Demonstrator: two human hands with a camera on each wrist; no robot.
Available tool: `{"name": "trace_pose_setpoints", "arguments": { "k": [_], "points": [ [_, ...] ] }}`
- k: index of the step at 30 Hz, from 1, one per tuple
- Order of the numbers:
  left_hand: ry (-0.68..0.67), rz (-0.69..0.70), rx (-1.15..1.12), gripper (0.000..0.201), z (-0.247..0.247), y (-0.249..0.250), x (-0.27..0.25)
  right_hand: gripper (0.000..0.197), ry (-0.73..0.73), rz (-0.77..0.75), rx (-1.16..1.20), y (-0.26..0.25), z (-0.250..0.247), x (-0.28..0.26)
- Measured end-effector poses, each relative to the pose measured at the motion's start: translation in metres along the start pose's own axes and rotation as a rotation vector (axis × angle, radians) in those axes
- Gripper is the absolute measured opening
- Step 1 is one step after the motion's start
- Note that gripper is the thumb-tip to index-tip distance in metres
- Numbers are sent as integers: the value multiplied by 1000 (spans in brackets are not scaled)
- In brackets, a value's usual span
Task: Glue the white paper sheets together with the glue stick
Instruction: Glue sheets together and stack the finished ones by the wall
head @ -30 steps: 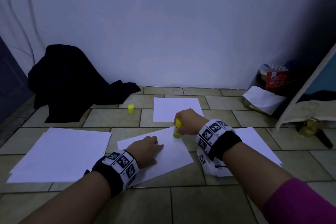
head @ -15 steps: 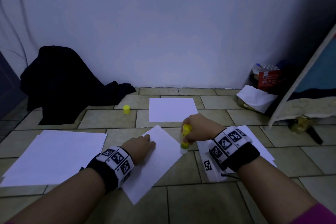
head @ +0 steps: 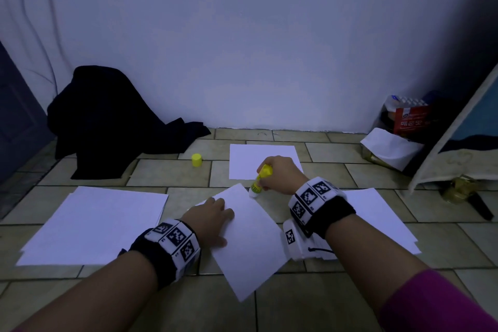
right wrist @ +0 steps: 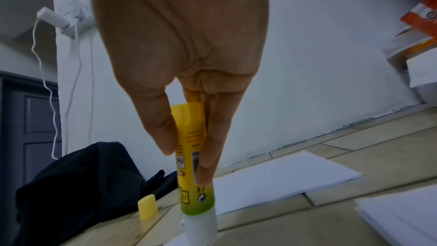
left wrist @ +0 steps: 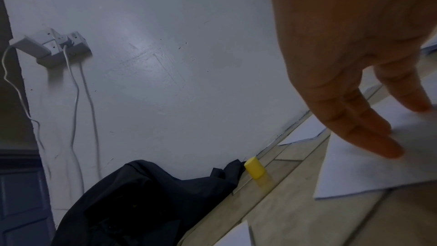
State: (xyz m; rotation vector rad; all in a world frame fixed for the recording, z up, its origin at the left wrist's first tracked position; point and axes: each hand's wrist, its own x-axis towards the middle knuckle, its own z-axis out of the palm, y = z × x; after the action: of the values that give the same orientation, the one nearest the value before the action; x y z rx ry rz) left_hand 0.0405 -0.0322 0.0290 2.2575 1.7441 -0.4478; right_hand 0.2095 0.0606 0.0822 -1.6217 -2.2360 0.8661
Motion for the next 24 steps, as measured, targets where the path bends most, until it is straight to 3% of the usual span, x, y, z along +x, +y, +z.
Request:
{"name": "trace_pose_setpoints", "arguments": {
  "k": [13, 19, 24],
  "points": [
    [-4, -26, -67, 71, 5, -5, 5, 32, -133, -184, -265, -32, 21, 2],
    [20, -33, -21, 85, 6, -12, 12, 32, -276, -165, -433, -17, 0, -22],
    [0, -39, 8, 93, 7, -14, 16, 25, -357, -104, -437, 3, -15, -45]
  ]
}}
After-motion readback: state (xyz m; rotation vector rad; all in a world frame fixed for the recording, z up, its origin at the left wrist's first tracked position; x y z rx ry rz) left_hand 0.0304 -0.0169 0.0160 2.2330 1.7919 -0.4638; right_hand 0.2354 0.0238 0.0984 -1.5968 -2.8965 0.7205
